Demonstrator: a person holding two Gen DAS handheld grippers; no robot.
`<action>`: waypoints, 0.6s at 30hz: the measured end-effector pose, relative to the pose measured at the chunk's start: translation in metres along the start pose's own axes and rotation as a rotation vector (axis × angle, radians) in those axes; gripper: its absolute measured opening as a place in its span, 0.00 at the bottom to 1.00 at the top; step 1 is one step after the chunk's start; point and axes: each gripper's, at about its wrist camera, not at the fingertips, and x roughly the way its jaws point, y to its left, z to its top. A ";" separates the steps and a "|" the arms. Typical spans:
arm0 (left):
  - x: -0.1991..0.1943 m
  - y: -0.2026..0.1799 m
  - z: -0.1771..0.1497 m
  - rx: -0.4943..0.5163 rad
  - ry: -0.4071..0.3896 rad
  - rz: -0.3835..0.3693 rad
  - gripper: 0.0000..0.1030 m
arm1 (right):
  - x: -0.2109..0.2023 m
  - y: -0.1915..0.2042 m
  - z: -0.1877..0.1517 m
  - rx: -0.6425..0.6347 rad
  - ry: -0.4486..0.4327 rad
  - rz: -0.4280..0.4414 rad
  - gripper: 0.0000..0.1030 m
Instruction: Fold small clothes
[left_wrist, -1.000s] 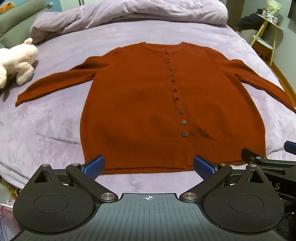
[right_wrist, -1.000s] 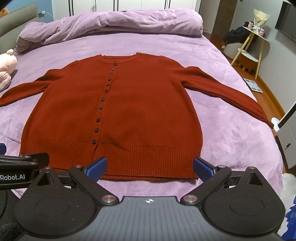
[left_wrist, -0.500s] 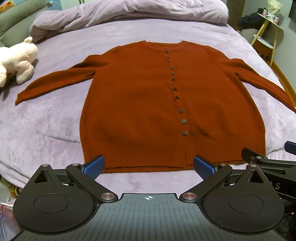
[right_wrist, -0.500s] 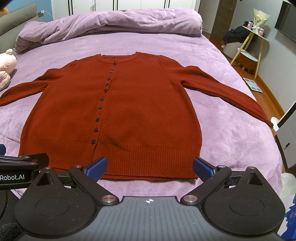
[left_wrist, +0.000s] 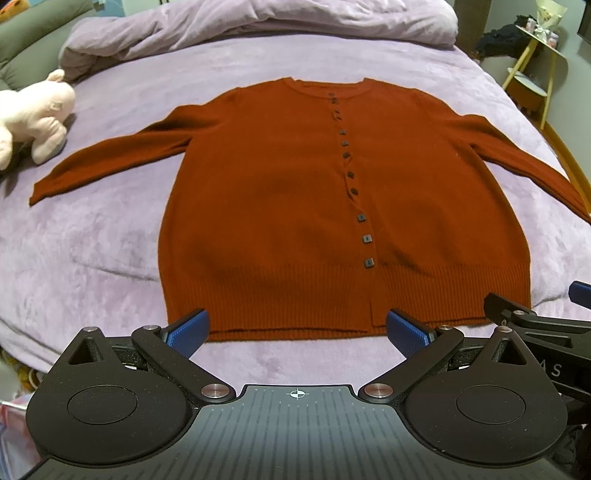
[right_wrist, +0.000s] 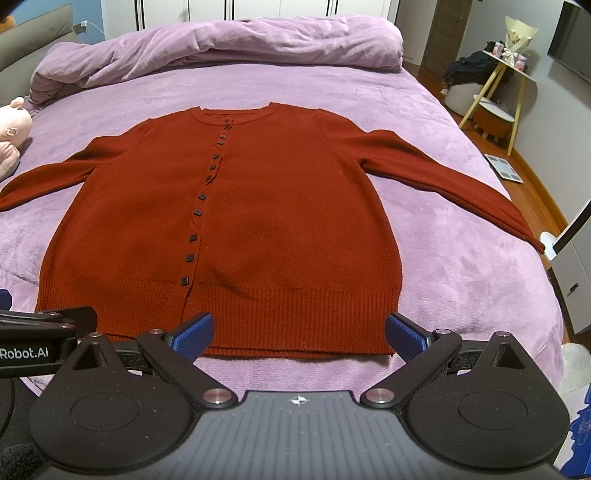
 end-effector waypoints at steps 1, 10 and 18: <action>0.000 0.000 0.000 0.000 0.000 0.000 1.00 | 0.000 0.000 0.000 0.000 -0.001 0.000 0.96; 0.000 0.001 0.000 -0.001 0.003 -0.001 1.00 | 0.001 -0.002 -0.002 0.003 0.000 -0.003 0.96; 0.001 0.000 -0.001 -0.001 0.005 0.000 1.00 | 0.001 -0.001 -0.002 0.004 0.000 -0.003 0.96</action>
